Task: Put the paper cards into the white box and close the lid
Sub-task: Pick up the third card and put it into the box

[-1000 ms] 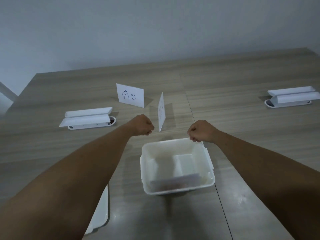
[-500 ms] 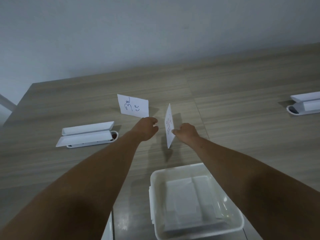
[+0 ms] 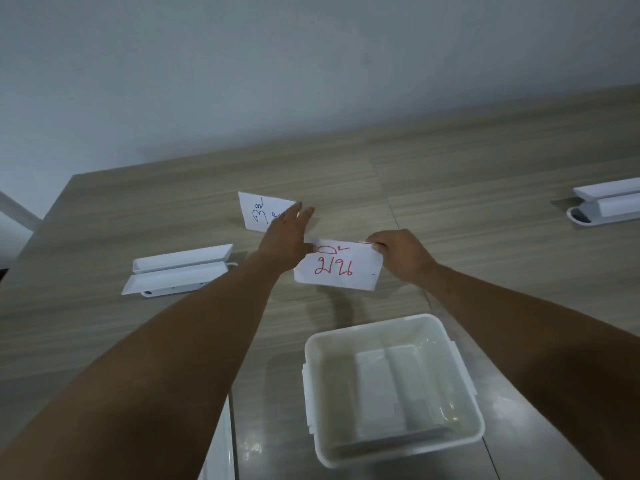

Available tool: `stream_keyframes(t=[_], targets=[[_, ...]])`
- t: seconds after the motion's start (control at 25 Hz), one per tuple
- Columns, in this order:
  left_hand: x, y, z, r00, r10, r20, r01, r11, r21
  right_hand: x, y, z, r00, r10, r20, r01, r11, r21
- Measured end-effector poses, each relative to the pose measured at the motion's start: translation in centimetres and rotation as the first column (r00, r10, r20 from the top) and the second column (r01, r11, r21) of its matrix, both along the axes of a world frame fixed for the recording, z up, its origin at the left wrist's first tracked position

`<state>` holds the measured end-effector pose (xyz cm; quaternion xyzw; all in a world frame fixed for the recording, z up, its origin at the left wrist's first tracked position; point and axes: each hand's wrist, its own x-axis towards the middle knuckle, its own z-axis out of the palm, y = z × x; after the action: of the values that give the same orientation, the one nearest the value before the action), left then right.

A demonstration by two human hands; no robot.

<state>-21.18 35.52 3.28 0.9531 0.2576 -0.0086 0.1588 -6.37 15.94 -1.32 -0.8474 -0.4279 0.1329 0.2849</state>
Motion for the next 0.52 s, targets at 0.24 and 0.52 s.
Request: stream_keyframes(t=[0.24,0.52], targets=[[-0.9,-2.7,4.7,0.997,-0.010,0.079,0.019,0.993,-0.116,0.5,-3.3,6.9,0.999,0.047,0.010,-0.047,0.999,0.015],[-6.9,-7.9,6.7,0.994,0.083,0.065,-0.052,0.920,-0.388,-3.8,-8.3,9.4,0.956,0.064,-0.287,-0.052,0.997,0.050]])
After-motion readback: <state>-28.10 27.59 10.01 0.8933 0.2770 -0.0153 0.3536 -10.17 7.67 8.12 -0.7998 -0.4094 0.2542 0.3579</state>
